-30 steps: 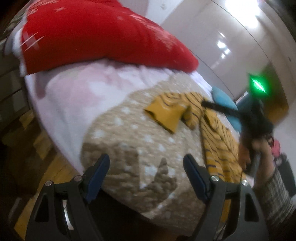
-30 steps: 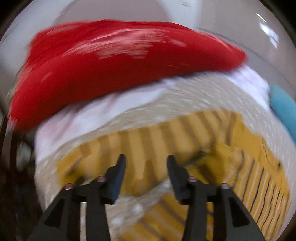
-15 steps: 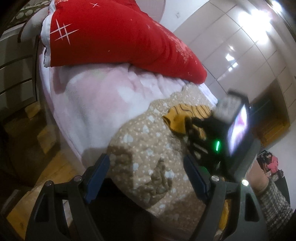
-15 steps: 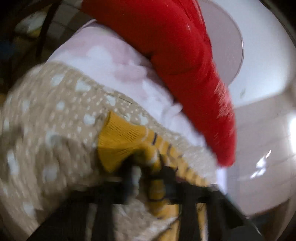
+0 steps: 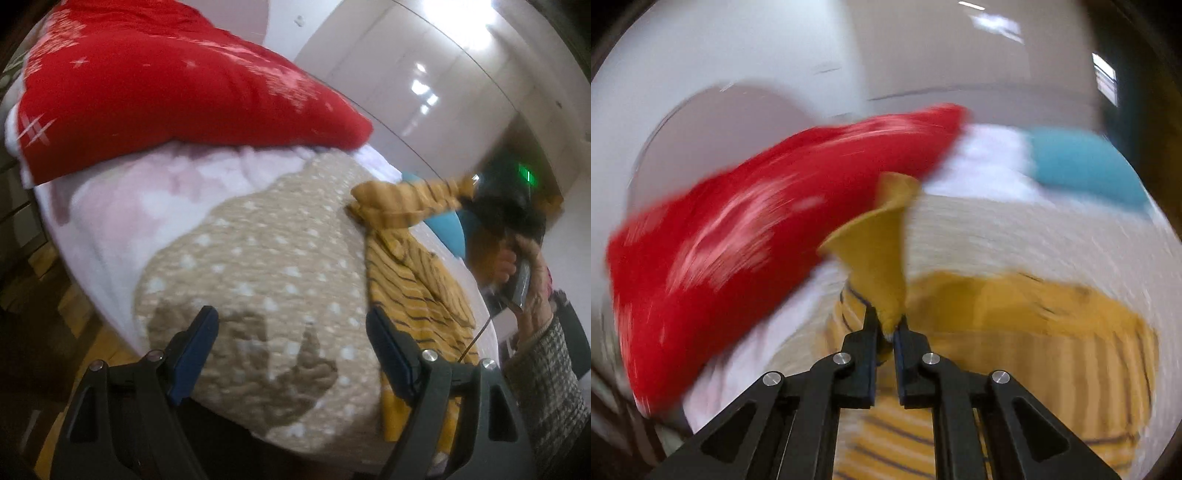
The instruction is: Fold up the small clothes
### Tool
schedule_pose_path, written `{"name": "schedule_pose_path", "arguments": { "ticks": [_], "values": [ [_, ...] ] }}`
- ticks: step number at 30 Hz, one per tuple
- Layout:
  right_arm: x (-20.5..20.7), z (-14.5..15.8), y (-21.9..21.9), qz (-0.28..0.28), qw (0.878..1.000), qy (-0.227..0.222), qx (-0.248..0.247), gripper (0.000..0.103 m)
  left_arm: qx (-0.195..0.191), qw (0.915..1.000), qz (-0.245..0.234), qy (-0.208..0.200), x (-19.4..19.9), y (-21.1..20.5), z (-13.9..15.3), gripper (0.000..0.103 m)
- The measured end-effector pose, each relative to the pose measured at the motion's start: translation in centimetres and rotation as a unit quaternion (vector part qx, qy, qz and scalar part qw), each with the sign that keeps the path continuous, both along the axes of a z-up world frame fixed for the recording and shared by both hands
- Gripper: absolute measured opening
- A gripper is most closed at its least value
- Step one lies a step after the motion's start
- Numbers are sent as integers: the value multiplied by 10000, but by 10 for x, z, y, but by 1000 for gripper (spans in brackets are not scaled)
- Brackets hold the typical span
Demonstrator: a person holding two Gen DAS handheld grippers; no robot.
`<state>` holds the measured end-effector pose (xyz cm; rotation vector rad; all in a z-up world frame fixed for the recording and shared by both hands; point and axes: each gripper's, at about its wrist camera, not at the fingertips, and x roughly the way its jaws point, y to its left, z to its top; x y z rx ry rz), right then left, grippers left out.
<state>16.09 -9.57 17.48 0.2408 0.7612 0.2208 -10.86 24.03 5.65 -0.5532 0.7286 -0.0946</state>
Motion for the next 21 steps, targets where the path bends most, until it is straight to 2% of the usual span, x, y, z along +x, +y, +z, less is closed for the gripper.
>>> {"name": "schedule_pose_path", "arguments": {
  "ticks": [4,6,8,10,11,13,16,18,21],
  "values": [
    [-2,-41,-134,-1228,9899,570,409,8,157,9996,-248,40,11,-24,2,81],
    [-4,-62,-175,-1491,9841,841,476,8,198,9991,-366,87,17,-35,3,81],
    [-11,-95,-215,-1697,9746,1320,633,13,212,9985,-489,131,22,-47,7,81],
    [-25,-118,-246,-1922,9619,1646,1030,23,270,9978,-594,133,26,-59,12,81],
    [-37,-127,-261,-2036,9562,1697,1244,24,335,9973,-639,123,28,-65,15,81],
    [-50,-129,-273,-1971,9576,1620,1340,27,530,9956,-766,84,35,-78,24,81],
    [-74,-115,-289,-1938,9652,1363,1105,38,761,9920,-1011,-7,50,-98,39,83],
    [-89,-104,-294,-1870,9690,1191,1087,39,834,9893,-1196,-48,69,-112,49,84],
    [-96,-92,-299,-1645,9729,953,1314,39,933,9859,-1383,-104,102,-133,60,85]
  ]
}}
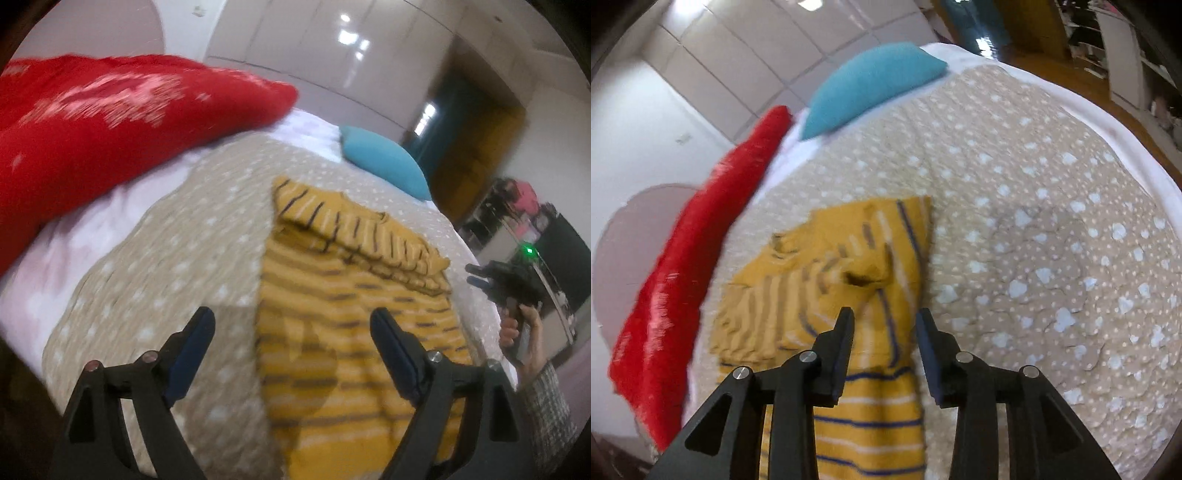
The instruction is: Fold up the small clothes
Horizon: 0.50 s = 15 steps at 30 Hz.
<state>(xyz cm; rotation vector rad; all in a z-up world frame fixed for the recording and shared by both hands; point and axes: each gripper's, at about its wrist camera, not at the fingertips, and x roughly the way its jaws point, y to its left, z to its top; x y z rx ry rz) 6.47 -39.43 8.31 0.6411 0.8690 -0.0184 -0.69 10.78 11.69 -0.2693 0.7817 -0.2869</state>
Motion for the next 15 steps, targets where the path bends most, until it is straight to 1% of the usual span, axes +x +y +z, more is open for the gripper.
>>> {"name": "schedule_pose_path", "arguments": {
  "ticks": [2,4,7,8,9,11,12,14,15],
  "values": [
    [-2,14,9,193,9996,-201,22,39,76,9998,-158,-34,32,-18,8,85],
    [9,23,25,416,9988,-236,-121,39,155,9994,-304,-17,63,-35,10,85],
    [41,22,59,702,9968,-111,-367,39,316,9984,-423,182,123,-65,2,85],
    [53,19,71,837,9954,-27,-469,38,384,9982,-406,232,137,-70,-3,85],
    [64,14,82,942,9939,45,-574,37,495,9977,-335,326,159,-79,-11,85],
    [88,3,105,1169,9892,200,-866,37,673,9962,-297,476,188,-92,-27,85],
    [99,-4,114,1252,9864,283,-1024,37,854,9946,-297,514,200,-100,-37,85],
    [115,-18,131,1382,9778,498,-1491,36,1292,9895,-292,586,218,-113,-59,85],
    [118,-25,134,1403,9740,637,-1663,36,1390,9873,-302,709,222,-115,-71,85]
  ]
}}
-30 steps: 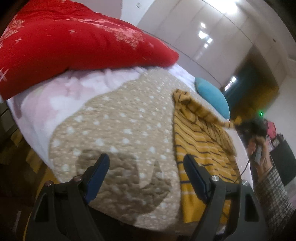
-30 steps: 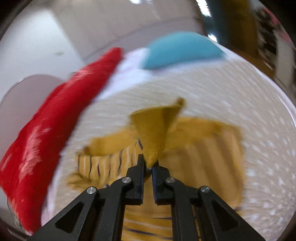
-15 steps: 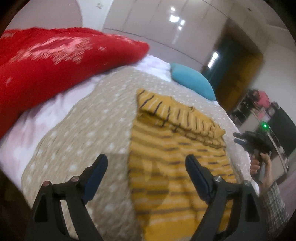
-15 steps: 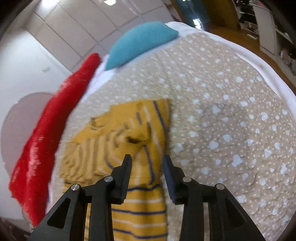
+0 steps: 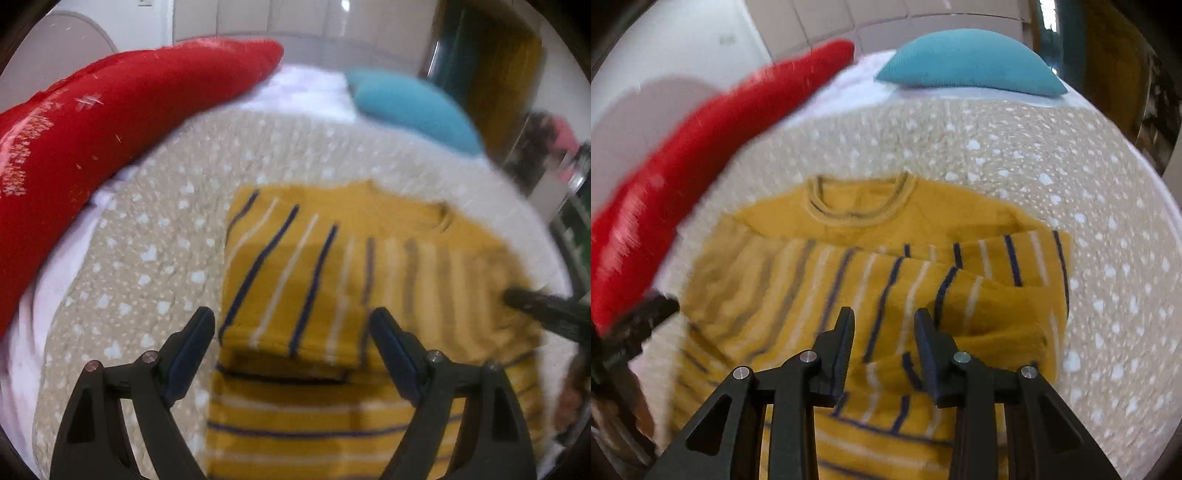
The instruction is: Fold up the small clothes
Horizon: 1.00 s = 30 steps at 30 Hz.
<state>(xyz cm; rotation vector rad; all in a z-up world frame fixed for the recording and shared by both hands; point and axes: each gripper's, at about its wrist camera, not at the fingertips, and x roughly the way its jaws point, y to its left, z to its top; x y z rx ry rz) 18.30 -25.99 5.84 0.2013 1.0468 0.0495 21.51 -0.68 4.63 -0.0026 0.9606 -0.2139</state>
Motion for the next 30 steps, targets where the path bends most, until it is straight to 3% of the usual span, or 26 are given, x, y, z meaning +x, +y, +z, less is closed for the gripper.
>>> {"name": "schedule_pose_path", "arguments": {
  "ticks": [3,5,7,10,13,16,18,23,26,27,28,30],
  "values": [
    [-8,-19,-6,51,9991,336,-260,33,104,9989,4,460,-2,3,-34,85],
    [-25,-24,-13,152,9980,356,-502,33,5,9996,-43,274,-15,11,-37,85],
    [-49,-24,-27,191,9984,325,-411,33,-71,9993,-49,373,-25,17,-35,86],
    [-79,-23,-50,-36,9986,469,-236,34,158,9987,-59,484,-44,19,-37,86],
    [-106,-34,-74,-402,9962,729,-275,57,295,9985,-127,443,-76,24,-33,86],
    [-137,-33,-101,-625,9959,605,228,57,145,9985,-130,510,-106,33,-31,86],
    [-162,-31,-118,-873,9942,611,171,58,53,9984,-100,557,-129,41,-31,86],
    [-231,-18,-159,-1264,9886,566,-587,58,-23,9989,-152,442,-182,54,-25,86],
    [-270,1,-190,-1820,9680,507,-1654,59,-200,9990,-110,391,-200,60,-20,86],
    [-278,6,-197,-1928,9653,468,-1699,59,-268,9988,-87,389,-206,62,-19,86],
    [-289,11,-202,-1992,9675,353,-1516,59,-336,9986,-61,392,-211,63,-20,87],
    [-310,19,-203,-1834,9822,-89,-405,59,-414,9984,23,376,-220,64,-21,88]
  ]
}}
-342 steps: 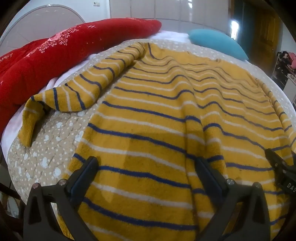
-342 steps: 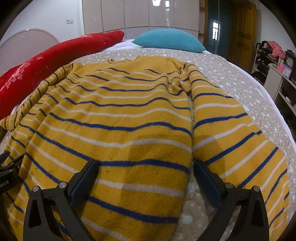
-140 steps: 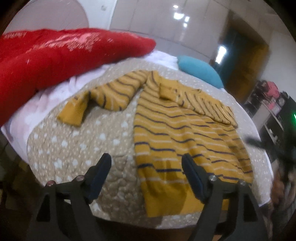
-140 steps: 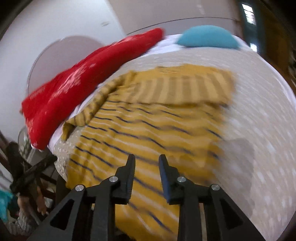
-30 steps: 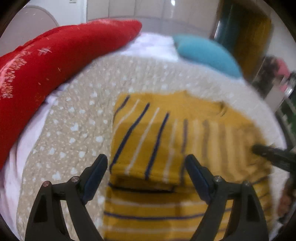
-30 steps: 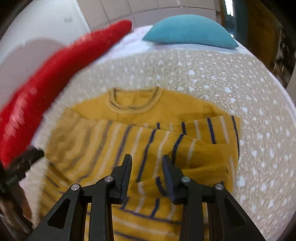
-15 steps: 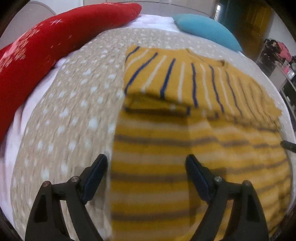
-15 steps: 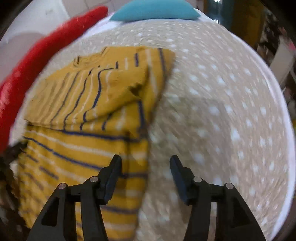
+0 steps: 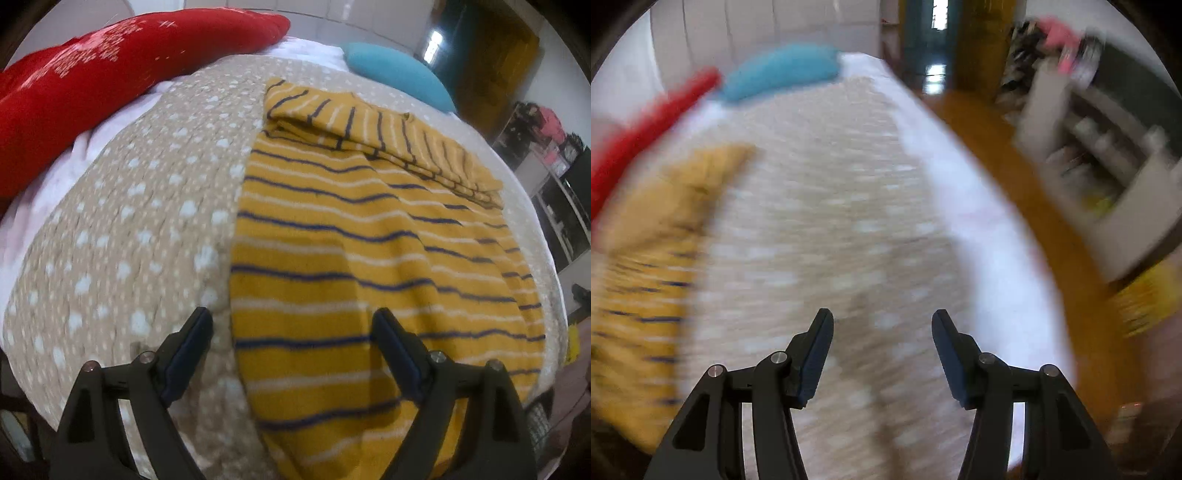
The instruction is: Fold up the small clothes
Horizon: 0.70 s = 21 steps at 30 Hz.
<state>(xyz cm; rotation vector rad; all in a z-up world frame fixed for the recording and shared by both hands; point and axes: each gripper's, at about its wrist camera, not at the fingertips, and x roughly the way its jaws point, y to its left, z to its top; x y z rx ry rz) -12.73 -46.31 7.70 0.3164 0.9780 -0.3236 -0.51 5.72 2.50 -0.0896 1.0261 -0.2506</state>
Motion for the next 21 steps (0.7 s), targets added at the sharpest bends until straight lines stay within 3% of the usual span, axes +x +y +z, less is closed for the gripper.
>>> {"name": "schedule_pose_path", "arguments": {
  "ticks": [2,6,9,11,13,16,21],
  "values": [
    [-17,-4,13,293,9932,-616,947,60,-45,10000,77,-42,-5,1,-2,88],
    [-14,-38,55,790,9699,-881,2129,60,-233,9997,98,-29,-12,4,-2,88],
    [-4,-60,85,1095,9605,-771,2439,60,-852,9963,57,53,-15,15,1,85],
    [2,-70,99,1206,9534,-783,2654,60,-1346,9907,158,146,-18,28,1,53],
    [7,-74,110,1335,9474,-782,2803,60,-1495,9881,273,220,-19,34,-2,42],
    [13,-77,130,1569,9420,-728,2878,60,-1913,9807,289,287,-22,40,-8,42],
    [15,-81,160,1940,9310,-722,3008,60,-2576,9654,231,327,-27,40,-16,51]
  ]
}}
